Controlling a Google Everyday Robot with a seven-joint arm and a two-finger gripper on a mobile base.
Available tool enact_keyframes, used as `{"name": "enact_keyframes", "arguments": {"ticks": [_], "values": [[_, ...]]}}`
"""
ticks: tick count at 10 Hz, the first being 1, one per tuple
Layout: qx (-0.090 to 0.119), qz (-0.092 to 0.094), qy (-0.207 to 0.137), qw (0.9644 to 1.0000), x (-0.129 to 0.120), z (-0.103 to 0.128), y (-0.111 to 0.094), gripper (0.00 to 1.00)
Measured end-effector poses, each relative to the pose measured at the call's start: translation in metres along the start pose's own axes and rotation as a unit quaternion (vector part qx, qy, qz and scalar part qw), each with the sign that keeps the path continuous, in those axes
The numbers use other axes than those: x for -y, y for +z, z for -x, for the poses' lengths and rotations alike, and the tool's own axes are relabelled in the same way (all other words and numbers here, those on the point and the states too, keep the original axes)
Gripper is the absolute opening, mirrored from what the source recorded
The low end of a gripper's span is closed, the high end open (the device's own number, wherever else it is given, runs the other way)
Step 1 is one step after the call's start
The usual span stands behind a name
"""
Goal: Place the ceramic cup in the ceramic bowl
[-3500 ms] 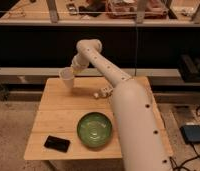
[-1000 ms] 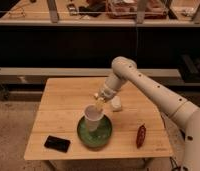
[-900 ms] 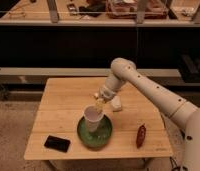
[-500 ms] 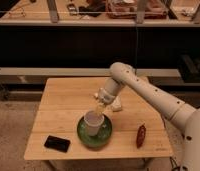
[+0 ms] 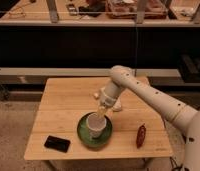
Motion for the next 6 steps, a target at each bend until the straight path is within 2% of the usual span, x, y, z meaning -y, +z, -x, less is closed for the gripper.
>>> {"name": "enact_keyframes", "arguments": {"ticks": [2,3,4,6], "values": [[0.002,0.011,0.004,0.9999,-0.004,0.0,-0.001,0.8],[-0.004,0.019,0.011,0.9998,-0.007,-0.003,-0.004,0.8],[-0.012,0.017,0.017,0.9997,-0.007,-0.006,-0.008,0.8],[-0.034,-0.003,0.031,0.999,-0.003,-0.01,-0.021,0.8]]}}
